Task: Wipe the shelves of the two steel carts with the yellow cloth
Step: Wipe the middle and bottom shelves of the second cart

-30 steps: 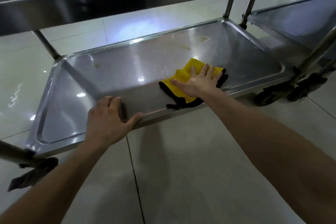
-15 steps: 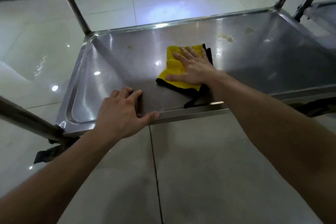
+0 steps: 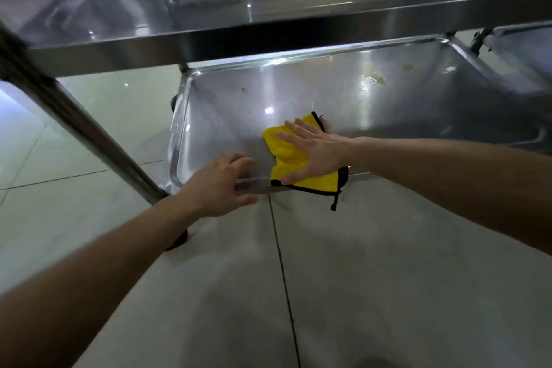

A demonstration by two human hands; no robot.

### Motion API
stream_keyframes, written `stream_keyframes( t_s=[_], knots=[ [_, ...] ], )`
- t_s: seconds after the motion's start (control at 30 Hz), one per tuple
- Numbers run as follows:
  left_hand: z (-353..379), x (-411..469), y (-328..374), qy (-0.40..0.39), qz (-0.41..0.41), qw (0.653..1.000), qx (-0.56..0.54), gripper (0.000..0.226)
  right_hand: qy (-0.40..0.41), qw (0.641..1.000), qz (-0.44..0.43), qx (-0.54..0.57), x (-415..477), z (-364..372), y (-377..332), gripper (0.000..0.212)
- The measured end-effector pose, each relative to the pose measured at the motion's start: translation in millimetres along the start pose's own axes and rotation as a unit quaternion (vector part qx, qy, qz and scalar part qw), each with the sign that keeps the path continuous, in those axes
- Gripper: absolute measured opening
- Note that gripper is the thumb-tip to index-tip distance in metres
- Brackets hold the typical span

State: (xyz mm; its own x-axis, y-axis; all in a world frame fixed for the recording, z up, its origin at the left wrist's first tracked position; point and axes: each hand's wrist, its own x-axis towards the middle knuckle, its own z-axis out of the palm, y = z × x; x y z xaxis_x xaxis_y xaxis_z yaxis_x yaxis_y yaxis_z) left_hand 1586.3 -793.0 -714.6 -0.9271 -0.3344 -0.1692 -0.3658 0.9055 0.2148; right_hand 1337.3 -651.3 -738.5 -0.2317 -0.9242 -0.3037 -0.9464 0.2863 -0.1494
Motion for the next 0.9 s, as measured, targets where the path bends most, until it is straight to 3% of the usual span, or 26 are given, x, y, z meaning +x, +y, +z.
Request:
stream_keyframes(
  t_s=[0.13,0.23,0.37,0.43,0.5,0.6,0.67,0.77,0.9],
  knots=[
    [-1,-54,-23,-0.002,0.019,0.999,-0.033,0.060,0.038,0.998,0.040,0.026,-2,11,-9,0.140],
    [5,-81,-39,-0.048,-0.077,0.991,-0.099,0.042,0.092,0.990,0.087,0.067,1,35,-13,0.141],
    [-1,-99,-74,0.017,-0.300,0.932,-0.203,0.073,0.121,0.984,0.107,0.078,10,47,-12,0.141],
    [-12,-109,-95,0.088,-0.341,0.898,-0.262,0.083,0.094,0.986,0.108,0.082,16,42,-10,0.141],
    [-24,-114,-109,0.150,-0.312,0.896,-0.280,0.085,0.080,0.987,0.114,0.080,26,38,-10,0.138],
    [-36,-109,-125,0.186,-0.213,0.934,-0.218,0.048,0.087,0.985,0.130,0.070,49,38,-18,0.131],
    [-37,-106,-132,0.184,-0.187,0.946,-0.189,0.035,0.092,0.984,0.138,0.059,70,34,-24,0.131],
    [-37,-105,-136,0.188,-0.164,0.954,-0.166,0.026,0.088,0.984,0.143,0.051,110,23,-38,0.133],
    [-34,-101,-143,0.187,-0.136,0.959,-0.164,0.032,0.081,0.987,0.127,0.050,166,5,-74,0.134]
  ],
)
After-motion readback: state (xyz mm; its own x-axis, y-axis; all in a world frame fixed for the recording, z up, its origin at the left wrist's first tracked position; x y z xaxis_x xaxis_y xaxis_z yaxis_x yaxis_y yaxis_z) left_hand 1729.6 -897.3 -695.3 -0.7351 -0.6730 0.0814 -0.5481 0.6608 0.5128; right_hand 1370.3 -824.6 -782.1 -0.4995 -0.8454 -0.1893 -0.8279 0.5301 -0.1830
